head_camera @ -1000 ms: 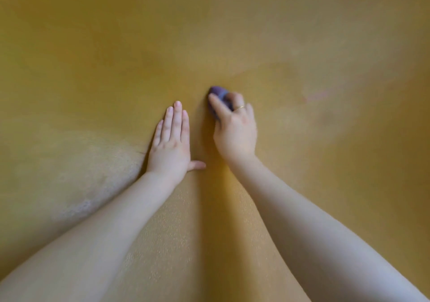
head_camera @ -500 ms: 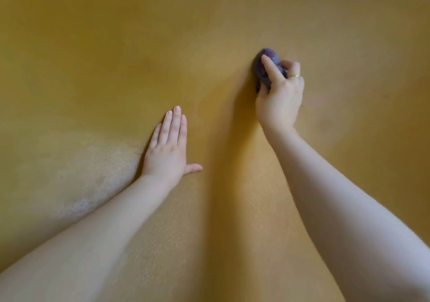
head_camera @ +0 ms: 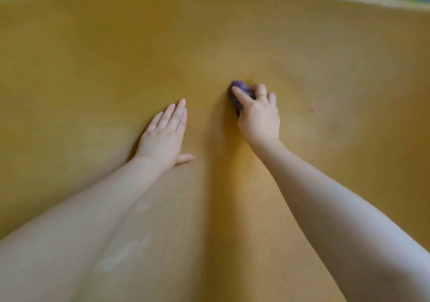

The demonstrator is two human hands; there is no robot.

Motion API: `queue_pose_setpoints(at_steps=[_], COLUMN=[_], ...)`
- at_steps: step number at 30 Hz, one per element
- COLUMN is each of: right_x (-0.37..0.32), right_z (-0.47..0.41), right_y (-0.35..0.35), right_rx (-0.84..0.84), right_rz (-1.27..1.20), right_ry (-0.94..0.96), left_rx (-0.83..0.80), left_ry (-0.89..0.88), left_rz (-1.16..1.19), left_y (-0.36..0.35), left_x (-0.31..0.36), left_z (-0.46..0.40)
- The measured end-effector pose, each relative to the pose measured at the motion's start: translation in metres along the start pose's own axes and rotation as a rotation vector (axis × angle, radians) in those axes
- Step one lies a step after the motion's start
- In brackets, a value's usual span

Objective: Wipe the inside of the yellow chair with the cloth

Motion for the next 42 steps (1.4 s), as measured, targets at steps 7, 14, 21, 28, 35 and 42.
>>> queue_pose_setpoints(at_steps=[7, 14, 21, 28, 35, 42], right_x=[0.035, -0.099, -0.082, -0.018, -0.151, -0.125], right_z=[-0.037, 0.026, 0.015, -0.044, -0.013, -0.036], right_y=[0.027, -0.047, -0.029, 0.000, -0.035, -0.019], right_rx=[0.430, 0.132, 0.031, 0.425, 0.296, 0.201], right_rz=[-0.167, -0.343, -0.287, -0.372, -0.498, -0.373], right_ry=[-0.527, -0.069, 0.093, -0.643, -0.181, 0.052], left_rx=[0.094, 0.186, 0.169, 0.135, 0.260, 0.224], left_ry=[0.223, 0.187, 0.181, 0.184, 0.182, 0.165], left_rz=[-0.142, -0.024, -0.046, -0.038, -0.011, 0.090], left_y=[0.015, 0.011, 0.010, 0.002, 0.003, 0.014], left_x=[-0.070, -0.072, -0.076, -0.078, -0.079, -0.078], left_z=[0.006, 0.006, 0.009, 0.006, 0.007, 0.008])
Point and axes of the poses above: each hand's wrist, its own z-axis away from the middle knuckle, its own y-axis out of the back of the hand, x = y × z, the point moved 7 cm from there along -z, towards the middle knuckle, and after that the axes turned 11 degrees about x, right-handed, at the moved point
